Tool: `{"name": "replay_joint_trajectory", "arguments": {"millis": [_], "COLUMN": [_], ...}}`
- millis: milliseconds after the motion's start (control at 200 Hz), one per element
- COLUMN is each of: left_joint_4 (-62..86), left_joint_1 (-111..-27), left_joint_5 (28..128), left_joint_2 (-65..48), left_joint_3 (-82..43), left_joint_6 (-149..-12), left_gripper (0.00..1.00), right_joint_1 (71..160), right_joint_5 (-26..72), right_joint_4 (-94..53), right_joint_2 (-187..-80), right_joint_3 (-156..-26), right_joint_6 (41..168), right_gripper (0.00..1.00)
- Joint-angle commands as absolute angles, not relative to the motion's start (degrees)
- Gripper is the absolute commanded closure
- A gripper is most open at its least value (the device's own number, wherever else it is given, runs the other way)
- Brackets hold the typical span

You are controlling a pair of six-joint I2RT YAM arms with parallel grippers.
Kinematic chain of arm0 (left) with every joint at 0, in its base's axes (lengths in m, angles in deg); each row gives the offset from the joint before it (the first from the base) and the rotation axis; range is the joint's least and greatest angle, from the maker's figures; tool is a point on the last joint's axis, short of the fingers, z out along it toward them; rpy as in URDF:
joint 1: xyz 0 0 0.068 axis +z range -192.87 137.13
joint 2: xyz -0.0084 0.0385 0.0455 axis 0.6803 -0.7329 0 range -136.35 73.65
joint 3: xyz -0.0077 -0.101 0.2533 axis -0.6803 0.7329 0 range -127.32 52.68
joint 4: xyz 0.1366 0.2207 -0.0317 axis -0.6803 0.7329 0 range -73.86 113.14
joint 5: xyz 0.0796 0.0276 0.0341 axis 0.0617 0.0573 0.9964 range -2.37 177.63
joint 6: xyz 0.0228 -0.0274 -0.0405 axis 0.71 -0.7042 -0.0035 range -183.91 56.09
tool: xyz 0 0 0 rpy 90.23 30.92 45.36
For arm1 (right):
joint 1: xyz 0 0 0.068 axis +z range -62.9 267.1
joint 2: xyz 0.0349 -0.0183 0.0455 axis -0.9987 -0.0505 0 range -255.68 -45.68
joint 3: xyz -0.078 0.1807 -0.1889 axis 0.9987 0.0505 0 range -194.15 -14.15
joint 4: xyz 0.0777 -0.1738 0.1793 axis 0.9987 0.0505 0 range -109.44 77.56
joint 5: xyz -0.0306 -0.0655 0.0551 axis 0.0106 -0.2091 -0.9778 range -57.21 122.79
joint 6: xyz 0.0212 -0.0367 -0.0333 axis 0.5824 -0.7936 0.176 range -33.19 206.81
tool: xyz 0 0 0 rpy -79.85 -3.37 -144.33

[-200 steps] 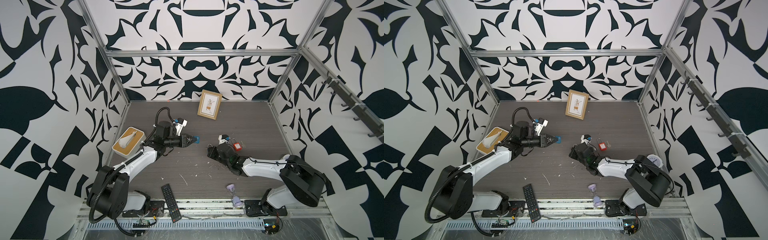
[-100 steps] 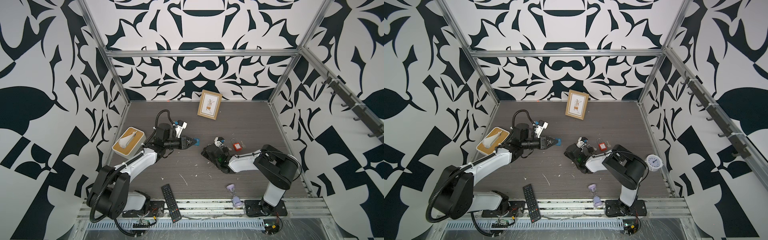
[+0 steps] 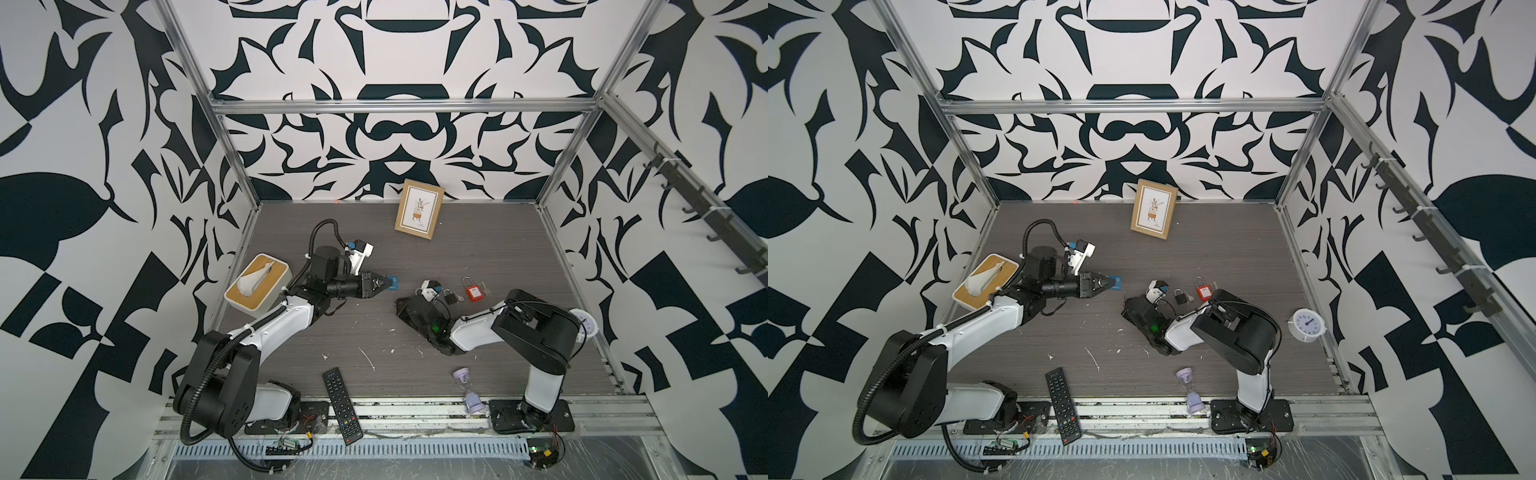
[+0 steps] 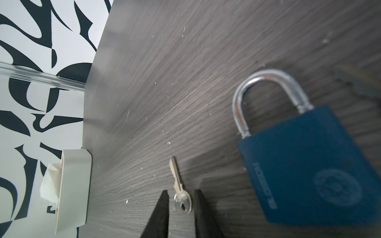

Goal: Lock with the key

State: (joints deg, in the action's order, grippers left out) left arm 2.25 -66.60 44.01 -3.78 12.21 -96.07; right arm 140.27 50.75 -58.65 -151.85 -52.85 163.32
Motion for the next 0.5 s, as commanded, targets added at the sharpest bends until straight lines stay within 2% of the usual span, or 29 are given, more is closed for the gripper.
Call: {"name": "replay_joint_trajectory", "arguments": {"millis": [0, 180, 280, 385, 495], "left_joint_4": [0.2, 3.7, 15.3, 31.5, 39.3], "left_joint_1": [-66.3, -66.3, -66.4, -68.1, -68.9], "left_joint_5": [42.6, 43.7, 49.5, 59.3, 57.8], "left_joint_2": [-3.6, -4.6, -5.7, -8.9, -11.9], "left_joint_3": [13.1, 11.4, 7.1, 0.3, -3.7], "left_joint_6": [-95.7, -92.2, -84.1, -73.4, -65.7], "left_gripper": [1.0, 1.0, 1.0, 1.0, 1.0], "right_joint_1": [140.6, 140.6, 139.5, 136.7, 134.6], "right_joint_5": [50.3, 52.3, 51.6, 47.8, 45.2], "right_joint_4": [-60.7, -57.3, -52.5, -38.3, -30.6], "right_joint_2": [-149.5, -142.8, -135.0, -126.8, -120.0], "right_joint_3": [-52.3, -50.2, -47.8, -49.9, -49.8], "right_joint_6": [163.2, 158.2, 150.2, 140.0, 133.2], "right_gripper": [0.74, 0.75, 0.75, 0.76, 0.76]}}
